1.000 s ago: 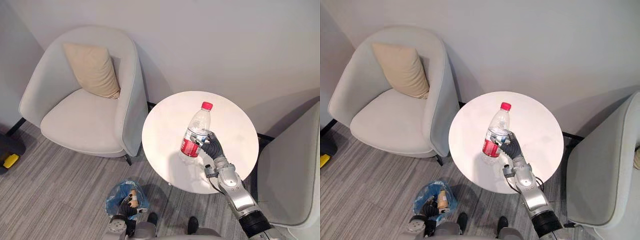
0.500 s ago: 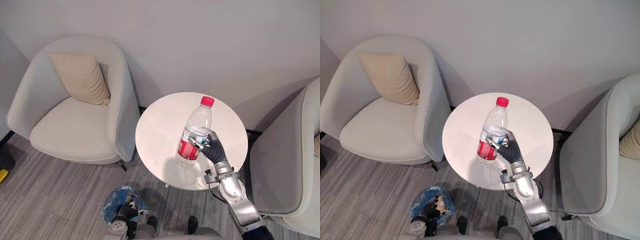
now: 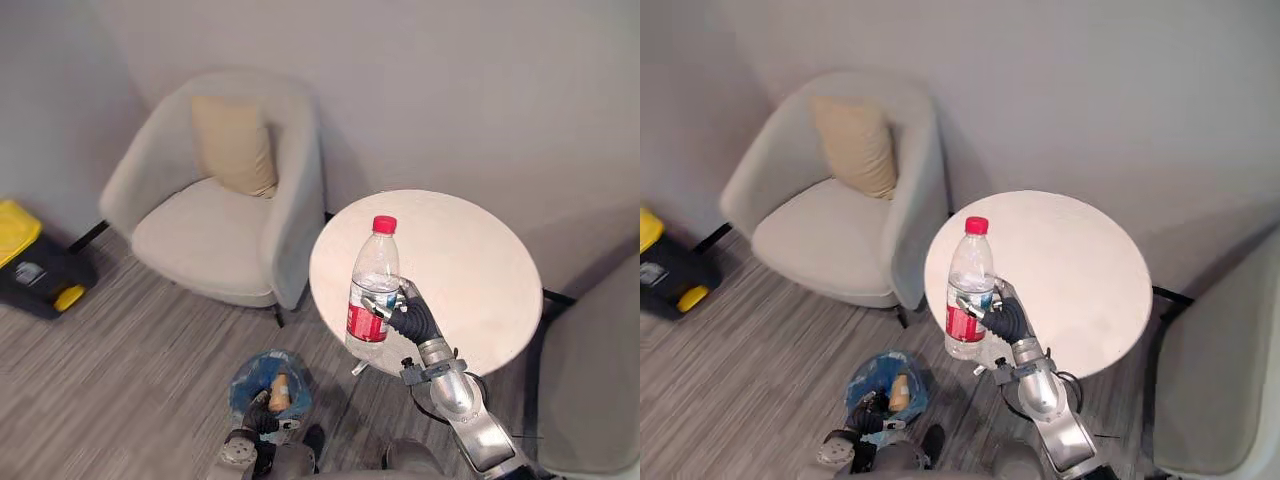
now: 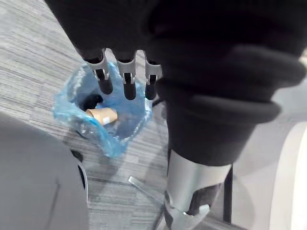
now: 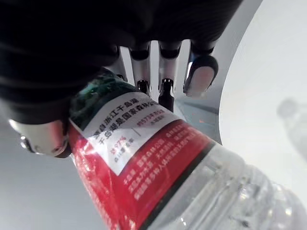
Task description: Gather rubbish on tea table into small bin, then transfer packed bag to large trash can.
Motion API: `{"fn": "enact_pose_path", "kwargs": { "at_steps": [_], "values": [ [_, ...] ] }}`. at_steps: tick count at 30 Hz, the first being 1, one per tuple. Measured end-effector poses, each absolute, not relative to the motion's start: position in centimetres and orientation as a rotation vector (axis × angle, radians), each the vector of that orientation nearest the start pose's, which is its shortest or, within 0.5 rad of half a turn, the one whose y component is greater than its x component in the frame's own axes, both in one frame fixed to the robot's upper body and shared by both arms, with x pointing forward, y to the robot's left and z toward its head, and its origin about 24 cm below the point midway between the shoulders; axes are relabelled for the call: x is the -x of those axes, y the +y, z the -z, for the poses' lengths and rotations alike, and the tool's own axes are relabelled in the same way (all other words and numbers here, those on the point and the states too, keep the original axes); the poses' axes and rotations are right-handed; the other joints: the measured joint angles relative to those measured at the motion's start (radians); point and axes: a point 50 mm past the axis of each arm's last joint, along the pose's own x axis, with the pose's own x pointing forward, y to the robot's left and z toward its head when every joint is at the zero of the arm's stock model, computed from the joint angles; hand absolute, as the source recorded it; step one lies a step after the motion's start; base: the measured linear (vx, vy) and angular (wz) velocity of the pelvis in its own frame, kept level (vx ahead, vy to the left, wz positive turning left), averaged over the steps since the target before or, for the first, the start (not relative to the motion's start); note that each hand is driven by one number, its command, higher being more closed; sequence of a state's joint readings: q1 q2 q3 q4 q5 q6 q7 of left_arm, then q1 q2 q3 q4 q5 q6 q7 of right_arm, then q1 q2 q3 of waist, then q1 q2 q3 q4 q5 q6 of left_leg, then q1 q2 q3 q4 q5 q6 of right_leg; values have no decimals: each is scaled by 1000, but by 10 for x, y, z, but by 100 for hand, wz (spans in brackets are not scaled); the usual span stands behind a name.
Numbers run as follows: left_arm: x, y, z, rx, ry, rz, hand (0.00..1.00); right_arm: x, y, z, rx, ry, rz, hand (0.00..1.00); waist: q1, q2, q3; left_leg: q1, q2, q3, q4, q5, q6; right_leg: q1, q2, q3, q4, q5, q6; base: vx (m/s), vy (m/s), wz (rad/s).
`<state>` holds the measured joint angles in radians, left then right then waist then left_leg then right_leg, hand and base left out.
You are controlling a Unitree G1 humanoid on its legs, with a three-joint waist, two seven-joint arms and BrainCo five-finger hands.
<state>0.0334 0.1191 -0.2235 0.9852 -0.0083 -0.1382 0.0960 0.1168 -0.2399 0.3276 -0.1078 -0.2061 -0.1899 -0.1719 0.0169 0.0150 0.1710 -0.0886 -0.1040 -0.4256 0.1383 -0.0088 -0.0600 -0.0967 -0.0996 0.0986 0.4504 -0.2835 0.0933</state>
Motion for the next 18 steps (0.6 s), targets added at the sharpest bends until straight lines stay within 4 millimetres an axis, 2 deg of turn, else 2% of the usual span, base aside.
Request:
{"fn": "enact_pose_path", "kwargs": {
  "at_steps": [2, 4, 5, 6, 7, 8, 9, 10, 11, 12, 14, 15, 18],
  "values": [
    [-136, 164, 144, -224, 867, 53, 0, -218, -117, -50, 352, -210, -196, 100, 3, 18, -4, -47, 0, -61, 0, 38, -22, -21, 3, -68, 11, -2, -14, -85, -114, 100],
    [-137, 162, 144, -213, 861, 44, 0, -218, -117, -53, 354, -220, -194, 100, 3, 34, -5, -81, 4, -86, -8, 62, -16, -41, 9, -110, 15, -2, -25, -84, -80, 75],
    [-136, 161, 144, -201, 862, 40, 0, -220, -117, -55, 356, -227, -193, 100, 4, 44, -4, -95, 15, -78, -29, 55, 54, -45, 21, -126, 1, 10, -52, -126, -109, 79],
    [-137, 161, 144, -200, 864, 38, 0, -222, -116, -57, 353, -233, -191, 100, 4, 46, -5, -108, 63, 64, -80, 8, 169, -37, 21, -155, -46, 54, -78, -122, -93, 116],
    [-142, 160, 143, -205, 860, 43, 0, -227, -118, -64, 343, -265, -160, 100, -9, 36, -3, -162, 95, 251, 7, -34, 169, -28, -19, -217, -96, 89, -78, -131, -67, 111],
    [-144, 159, 142, -206, 853, 48, 0, -229, -120, -66, 341, -273, -142, 100, -9, 37, -3, -189, 103, 315, 77, -30, 164, -30, -29, -239, -97, 94, -82, -165, -40, 141],
    [-144, 155, 142, -197, 853, 55, 0, -232, -132, -68, 344, -271, -71, 100, -10, 52, -11, -204, 142, 450, 254, -28, 177, -14, -44, -301, -79, 95, -85, -141, -26, 97],
    [-139, 153, 144, -191, 864, 56, 0, -231, -137, -68, 349, -267, -52, 100, -8, 68, -19, -187, 161, 497, 280, 1, 177, -5, -29, -323, -71, 86, -86, -140, -49, 151],
    [-135, 153, 146, -195, 873, 61, 0, -233, -146, -69, 349, -267, -6, 100, -27, 60, -23, -120, 133, 490, 127, 42, 95, 23, -34, -336, -96, 51, -69, -75, -13, 121],
    [-135, 152, 146, -202, 875, 65, 0, -234, -150, -70, 353, -270, 10, 100, -33, 58, -24, -81, 125, 472, 38, 58, 65, 36, -45, -356, -121, 57, -69, -71, 19, 130],
    [-131, 156, 148, -229, 889, 72, 0, -235, -156, -66, 349, -247, 56, 100, -24, 61, -23, -34, 130, 485, -29, 45, 70, 79, -48, -404, -176, 86, -47, -30, 43, 66],
    [-129, 157, 148, -227, 894, 66, 0, -235, -156, -64, 348, -238, 54, 100, -22, 67, -27, -23, 133, 487, -46, 60, 59, 86, -43, -402, -179, 86, -42, -19, 32, 32],
    [-125, 161, 149, -239, 906, 62, 0, -235, -149, -53, 331, -191, 31, 100, -20, 69, -31, 25, 119, 487, -115, 77, 58, 125, -22, -336, -232, 99, -28, -26, 69, 9]
  ]
}}
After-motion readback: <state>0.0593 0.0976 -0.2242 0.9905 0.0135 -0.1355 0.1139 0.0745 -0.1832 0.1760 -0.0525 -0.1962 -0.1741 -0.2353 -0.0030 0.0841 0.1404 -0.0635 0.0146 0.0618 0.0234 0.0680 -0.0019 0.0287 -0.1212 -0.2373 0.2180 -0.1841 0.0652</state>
